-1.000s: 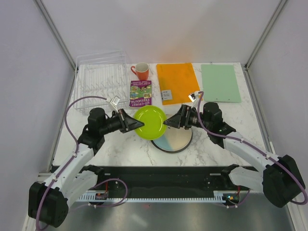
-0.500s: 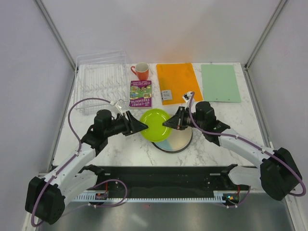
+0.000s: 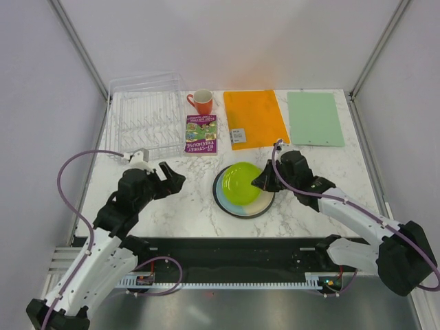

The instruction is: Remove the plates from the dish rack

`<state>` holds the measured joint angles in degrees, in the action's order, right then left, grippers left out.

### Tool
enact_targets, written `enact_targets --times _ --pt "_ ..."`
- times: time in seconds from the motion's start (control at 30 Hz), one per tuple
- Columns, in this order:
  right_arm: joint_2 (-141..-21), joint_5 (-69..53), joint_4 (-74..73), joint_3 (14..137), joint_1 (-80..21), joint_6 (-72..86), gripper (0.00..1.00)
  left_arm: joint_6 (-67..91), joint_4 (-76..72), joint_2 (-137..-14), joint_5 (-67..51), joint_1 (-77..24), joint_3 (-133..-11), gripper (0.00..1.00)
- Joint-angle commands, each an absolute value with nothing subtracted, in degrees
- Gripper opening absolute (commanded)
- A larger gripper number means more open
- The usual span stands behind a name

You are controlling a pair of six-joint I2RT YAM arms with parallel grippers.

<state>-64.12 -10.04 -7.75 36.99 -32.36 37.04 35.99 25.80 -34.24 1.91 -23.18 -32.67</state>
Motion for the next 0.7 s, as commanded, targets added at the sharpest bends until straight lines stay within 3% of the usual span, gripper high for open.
enact_targets --times 0.0,0.23,0.3,0.53,0.67 --pt "-65.65 -7.38 -8.79 36.56 -32.17 36.74 0.01 33.57 30.41 -30.15 12.02 -23.12 -35.86 0.97" --pt "-70.40 -5.98 -9.05 37.18 -31.91 37.00 0.11 36.83 31.90 -28.12 13.71 -23.03 -35.16 0.97" --pt "-71.10 -5.54 -9.31 37.09 -31.90 37.18 0.31 36.74 32.08 -28.39 13.88 -23.03 -34.81 0.97" --pt "-68.73 -0.45 -14.75 37.70 -31.90 37.35 0.73 36.74 32.43 -28.83 14.59 -23.03 -34.98 0.97" --pt "-65.14 1.58 -17.84 38.49 -31.91 35.34 0.82 36.21 32.43 -30.06 15.20 -23.03 -35.51 1.00"
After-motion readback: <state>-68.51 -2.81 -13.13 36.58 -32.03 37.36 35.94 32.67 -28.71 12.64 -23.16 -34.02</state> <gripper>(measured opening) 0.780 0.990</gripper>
